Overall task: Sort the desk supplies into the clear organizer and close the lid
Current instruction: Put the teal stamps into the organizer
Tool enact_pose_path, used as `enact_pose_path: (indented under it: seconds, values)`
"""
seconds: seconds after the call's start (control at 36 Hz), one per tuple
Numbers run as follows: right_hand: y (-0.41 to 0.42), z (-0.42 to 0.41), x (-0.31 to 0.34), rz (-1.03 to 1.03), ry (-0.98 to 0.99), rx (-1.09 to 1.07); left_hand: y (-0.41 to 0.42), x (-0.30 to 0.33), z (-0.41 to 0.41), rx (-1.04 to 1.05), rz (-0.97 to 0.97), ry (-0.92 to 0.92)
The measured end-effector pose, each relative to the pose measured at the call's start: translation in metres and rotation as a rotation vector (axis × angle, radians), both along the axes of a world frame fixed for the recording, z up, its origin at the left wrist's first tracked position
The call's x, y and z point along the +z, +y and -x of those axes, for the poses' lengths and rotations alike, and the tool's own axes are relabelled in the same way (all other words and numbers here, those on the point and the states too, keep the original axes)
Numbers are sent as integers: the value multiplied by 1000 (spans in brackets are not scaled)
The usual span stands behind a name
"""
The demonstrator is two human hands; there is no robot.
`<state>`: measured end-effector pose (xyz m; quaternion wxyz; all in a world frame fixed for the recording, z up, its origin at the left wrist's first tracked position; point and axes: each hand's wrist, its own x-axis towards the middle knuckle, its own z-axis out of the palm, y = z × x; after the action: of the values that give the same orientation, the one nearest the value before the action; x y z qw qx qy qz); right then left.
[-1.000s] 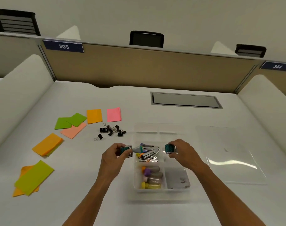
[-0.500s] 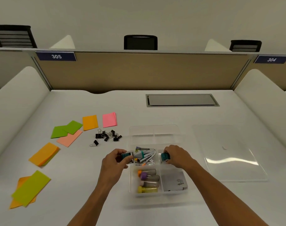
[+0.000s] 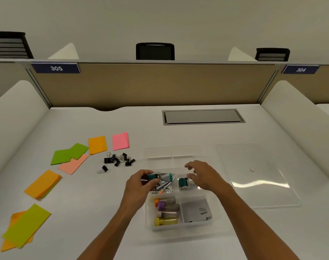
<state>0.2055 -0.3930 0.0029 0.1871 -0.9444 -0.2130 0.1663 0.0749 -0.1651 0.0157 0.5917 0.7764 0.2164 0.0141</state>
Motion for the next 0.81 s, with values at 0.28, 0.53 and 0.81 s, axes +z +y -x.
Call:
enact_pose_path:
  seconds: [0.28, 0.53, 0.81]
  values:
    - [-2, 29, 30, -237, 76, 142, -40, 3, -18, -87, 20, 41]
    - [-7, 43, 21, -145, 25, 127, -57, -3, -24, -129, 78, 71]
    - [-17, 23, 7, -80, 6, -68, -43, -7, -16, -154, -147, 57]
